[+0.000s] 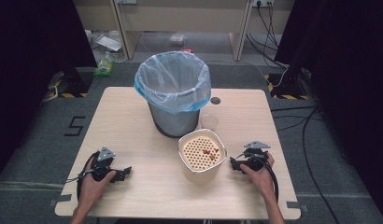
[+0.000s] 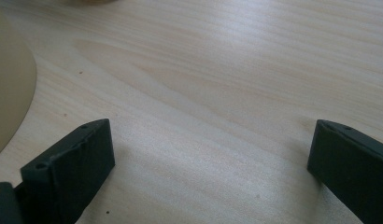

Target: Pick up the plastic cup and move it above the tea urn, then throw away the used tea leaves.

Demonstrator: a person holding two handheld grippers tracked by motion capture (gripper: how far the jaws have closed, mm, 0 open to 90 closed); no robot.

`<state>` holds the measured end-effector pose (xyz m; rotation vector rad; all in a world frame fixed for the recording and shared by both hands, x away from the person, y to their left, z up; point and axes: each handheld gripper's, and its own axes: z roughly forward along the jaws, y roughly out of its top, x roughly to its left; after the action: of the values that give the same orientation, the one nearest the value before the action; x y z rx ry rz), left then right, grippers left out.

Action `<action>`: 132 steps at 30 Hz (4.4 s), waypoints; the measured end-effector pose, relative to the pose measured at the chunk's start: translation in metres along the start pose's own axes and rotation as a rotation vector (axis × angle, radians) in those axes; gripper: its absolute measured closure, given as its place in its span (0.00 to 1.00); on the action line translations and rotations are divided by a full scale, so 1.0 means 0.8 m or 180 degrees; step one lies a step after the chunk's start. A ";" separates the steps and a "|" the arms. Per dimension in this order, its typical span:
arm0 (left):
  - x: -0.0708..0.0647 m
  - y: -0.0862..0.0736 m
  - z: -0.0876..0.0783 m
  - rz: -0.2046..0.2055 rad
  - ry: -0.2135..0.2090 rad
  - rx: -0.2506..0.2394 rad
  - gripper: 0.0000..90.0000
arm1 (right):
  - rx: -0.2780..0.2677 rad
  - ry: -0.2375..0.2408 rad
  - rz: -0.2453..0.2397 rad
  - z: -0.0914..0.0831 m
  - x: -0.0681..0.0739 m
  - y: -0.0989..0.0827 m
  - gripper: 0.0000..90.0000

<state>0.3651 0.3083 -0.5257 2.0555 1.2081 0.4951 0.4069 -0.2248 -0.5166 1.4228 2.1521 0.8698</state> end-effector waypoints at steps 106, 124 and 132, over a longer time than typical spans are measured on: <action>0.000 0.000 0.000 0.0001 0.0002 0.0003 0.00 | -0.1253 -0.0239 -0.0795 -0.095 0.026 0.168 0.95; -0.001 0.000 0.000 -0.0006 0.0011 -0.0003 0.00 | -0.1615 -0.0328 -0.1261 -0.117 0.086 0.153 0.95; -0.001 -0.001 -0.001 0.0003 0.0013 -0.0002 0.00 | -0.1879 -0.0600 -0.1730 -0.117 0.115 0.139 0.95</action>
<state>0.3637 0.3077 -0.5256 2.0557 1.2094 0.5002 0.3845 -0.1339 -0.3724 0.5661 1.7844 0.9867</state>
